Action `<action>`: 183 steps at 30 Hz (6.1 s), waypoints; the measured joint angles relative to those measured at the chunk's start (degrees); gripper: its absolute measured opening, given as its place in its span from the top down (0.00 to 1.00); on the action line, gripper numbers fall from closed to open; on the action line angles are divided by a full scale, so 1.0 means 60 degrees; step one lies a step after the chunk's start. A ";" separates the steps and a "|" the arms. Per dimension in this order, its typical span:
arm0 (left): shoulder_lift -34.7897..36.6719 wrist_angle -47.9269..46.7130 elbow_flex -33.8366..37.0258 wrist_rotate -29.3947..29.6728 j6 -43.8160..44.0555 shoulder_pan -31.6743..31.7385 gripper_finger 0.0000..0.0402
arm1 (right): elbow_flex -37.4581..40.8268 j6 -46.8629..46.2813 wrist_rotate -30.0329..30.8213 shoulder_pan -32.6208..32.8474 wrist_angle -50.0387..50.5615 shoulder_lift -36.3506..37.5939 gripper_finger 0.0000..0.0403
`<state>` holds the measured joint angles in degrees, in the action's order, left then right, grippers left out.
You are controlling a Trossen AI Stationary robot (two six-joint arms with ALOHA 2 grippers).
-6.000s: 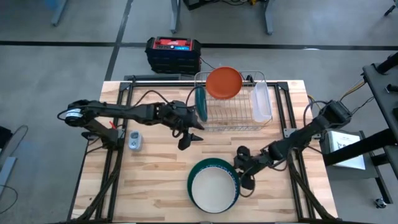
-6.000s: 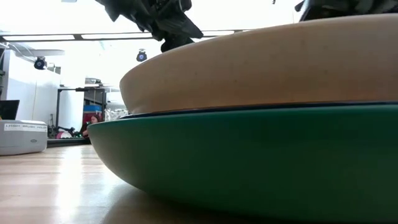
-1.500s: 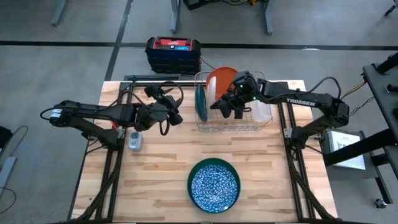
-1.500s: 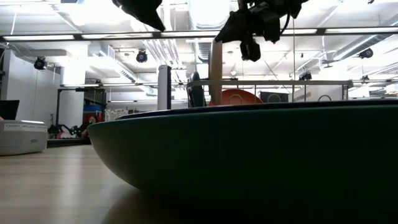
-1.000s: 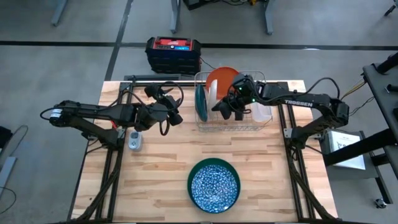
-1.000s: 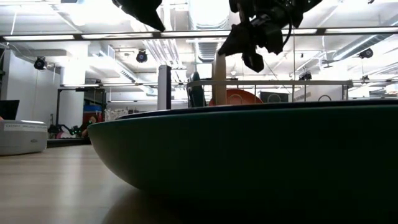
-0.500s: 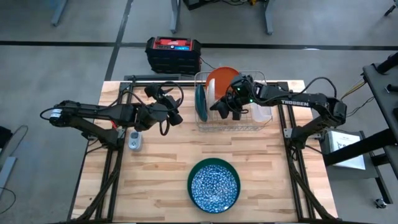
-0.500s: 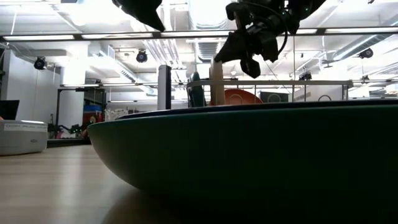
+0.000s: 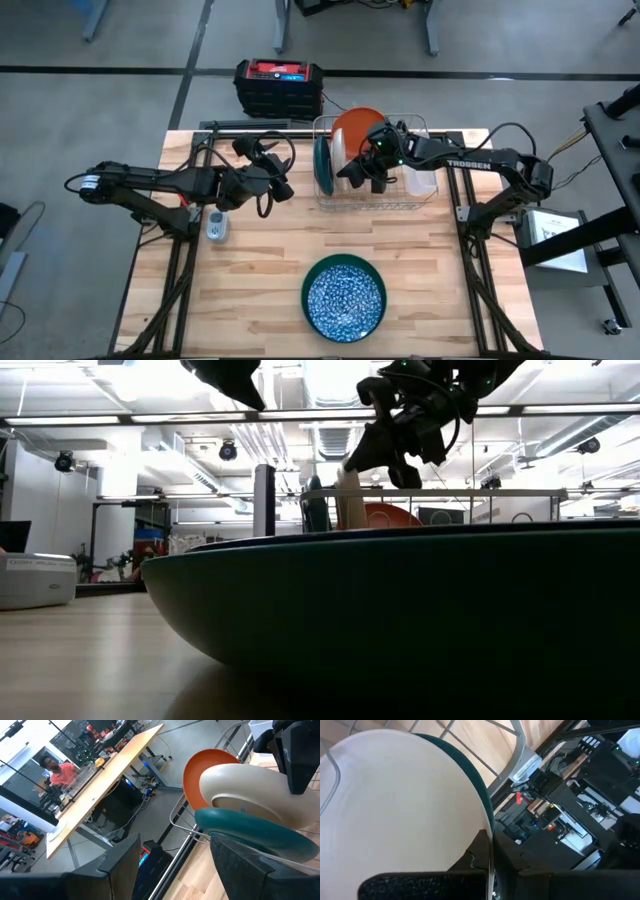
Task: Sort dishes
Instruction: Put the white plate in the dish rack, then put the blue patterned plate in the dish rack
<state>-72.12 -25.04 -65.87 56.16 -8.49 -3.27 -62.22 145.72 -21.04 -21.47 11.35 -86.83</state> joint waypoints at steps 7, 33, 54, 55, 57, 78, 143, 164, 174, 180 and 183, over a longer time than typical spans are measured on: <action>0.0000 0.0000 0.0000 0.0000 0.0000 0.0000 0.43 | 0.0003 -0.1324 -0.0079 0.0018 0.0067 0.0000 0.90; 0.0000 0.0000 0.0000 -0.0003 0.0010 0.0000 0.43 | 0.0000 -0.3564 0.0339 0.0015 -0.0470 0.0000 0.57; 0.0000 0.0000 0.0000 -0.0004 0.0030 0.0000 0.43 | 0.0000 -0.4957 0.1311 0.0015 -0.0433 0.0015 0.54; 0.0000 0.0000 0.0000 -0.0002 0.0029 -0.0002 0.43 | 0.0000 -0.4955 0.1311 0.0015 -0.0433 0.0018 0.54; 0.0000 0.0001 0.0000 -0.0001 0.0029 -0.0001 0.43 | 0.0000 -0.4946 0.1305 0.0017 -0.0413 0.0018 0.54; 0.0000 0.0001 0.0000 0.0000 0.0033 0.0000 0.43 | -0.0044 -0.4689 0.1554 0.0527 -0.0308 -0.0652 0.54; 0.0000 -0.0149 0.0004 0.0000 0.0073 0.0000 0.43 | 0.0004 -0.9998 0.5660 0.0863 0.1633 0.0225 0.55; 0.0000 -0.0160 0.0004 0.0000 0.0073 0.0000 0.43 | 0.0000 -1.1125 0.6773 0.0827 0.2105 0.1027 0.55; 0.0000 -0.0208 0.0004 -0.0004 0.0080 0.0000 0.43 | 0.0000 -1.3010 0.7848 0.0801 0.2992 0.1613 0.55; 0.0000 -0.0208 0.0004 -0.0019 0.0331 0.0000 0.43 | 0.0000 -1.6428 0.8054 0.0824 0.3026 0.2551 0.55; 0.0000 -0.0183 0.0004 -0.0025 0.0685 0.0000 0.43 | 0.0000 -1.8499 0.7539 0.0849 0.3318 0.3068 0.55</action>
<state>-72.12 -26.13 -65.84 56.01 -4.38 -3.27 -62.22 34.72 24.19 -16.38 31.26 -68.42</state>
